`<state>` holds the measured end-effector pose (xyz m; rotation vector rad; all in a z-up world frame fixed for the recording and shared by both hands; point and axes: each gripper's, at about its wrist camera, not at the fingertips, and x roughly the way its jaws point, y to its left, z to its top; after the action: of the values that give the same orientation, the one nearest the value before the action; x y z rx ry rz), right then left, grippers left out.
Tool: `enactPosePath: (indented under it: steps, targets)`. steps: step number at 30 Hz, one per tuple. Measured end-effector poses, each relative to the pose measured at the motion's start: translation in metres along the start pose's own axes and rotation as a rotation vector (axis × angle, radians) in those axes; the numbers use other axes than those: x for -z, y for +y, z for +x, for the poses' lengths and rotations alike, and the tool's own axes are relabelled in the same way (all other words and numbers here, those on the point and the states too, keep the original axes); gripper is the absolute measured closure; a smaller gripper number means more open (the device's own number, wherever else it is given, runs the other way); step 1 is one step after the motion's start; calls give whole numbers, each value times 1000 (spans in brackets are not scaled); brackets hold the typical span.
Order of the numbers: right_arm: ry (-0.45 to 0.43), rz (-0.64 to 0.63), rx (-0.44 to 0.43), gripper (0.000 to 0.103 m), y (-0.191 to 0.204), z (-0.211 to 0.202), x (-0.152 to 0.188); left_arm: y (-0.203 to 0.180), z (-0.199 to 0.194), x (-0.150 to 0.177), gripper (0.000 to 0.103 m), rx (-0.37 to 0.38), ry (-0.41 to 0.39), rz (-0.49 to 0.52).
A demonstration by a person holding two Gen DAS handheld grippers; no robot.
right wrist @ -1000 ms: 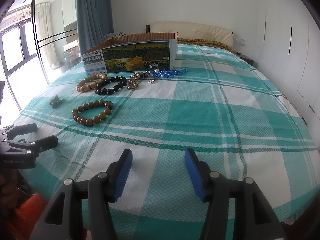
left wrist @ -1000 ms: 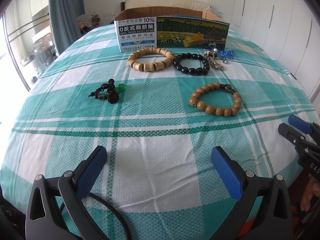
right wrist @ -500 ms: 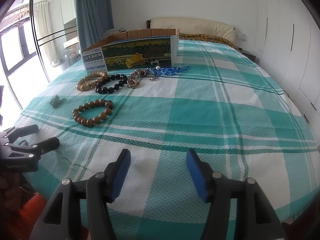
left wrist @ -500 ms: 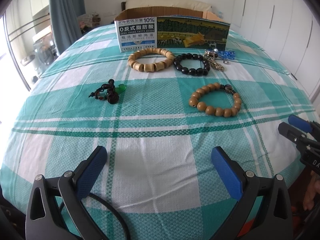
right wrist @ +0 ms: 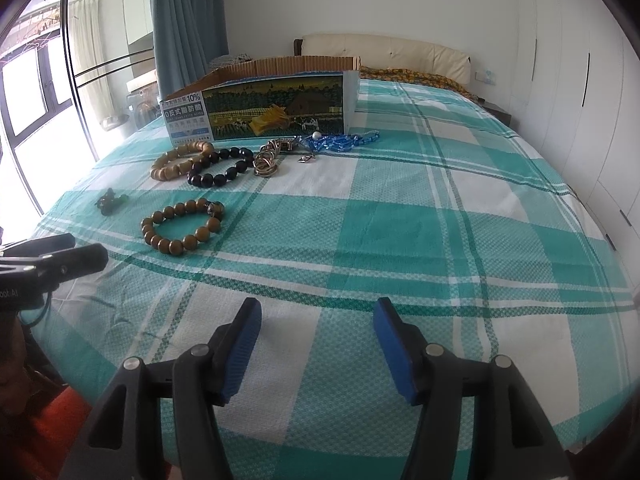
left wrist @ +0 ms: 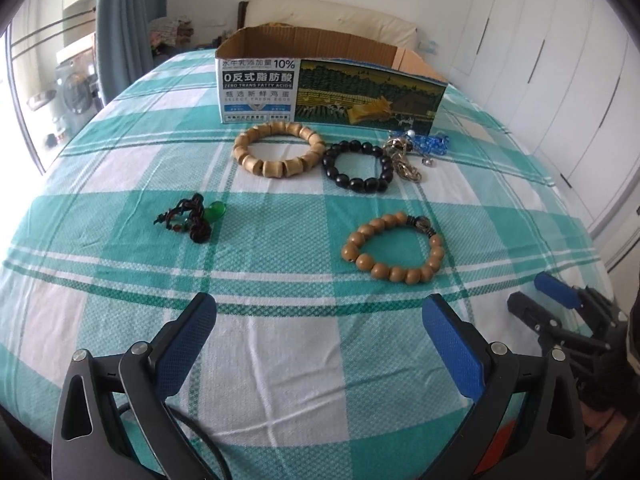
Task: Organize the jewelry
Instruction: 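Withdraw both open tools from the box over the remaining jewelry, then move the left tool to the brown wooden bracelet while the right tool grasps the blue beaded strand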
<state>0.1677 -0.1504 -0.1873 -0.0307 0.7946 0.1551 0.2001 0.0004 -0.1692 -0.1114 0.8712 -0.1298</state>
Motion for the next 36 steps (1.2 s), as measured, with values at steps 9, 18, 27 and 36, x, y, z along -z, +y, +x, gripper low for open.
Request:
enactPosePath:
  steps: [9,18,27,36]
  targets:
    - [44,59,-59,43,-11,-1,-6,-32,53,-35,1,-200,69,97]
    - [58,99,-80,43,-42,-1,-50,-15,57,-29,0,-219,97,86]
    - [117,83,-93,43,-52,77,-133,9,51,-22,0,-192,101,17]
    - [137,53,-23,42,-20,160,-170,9,49,-18,0,-181,83,15]
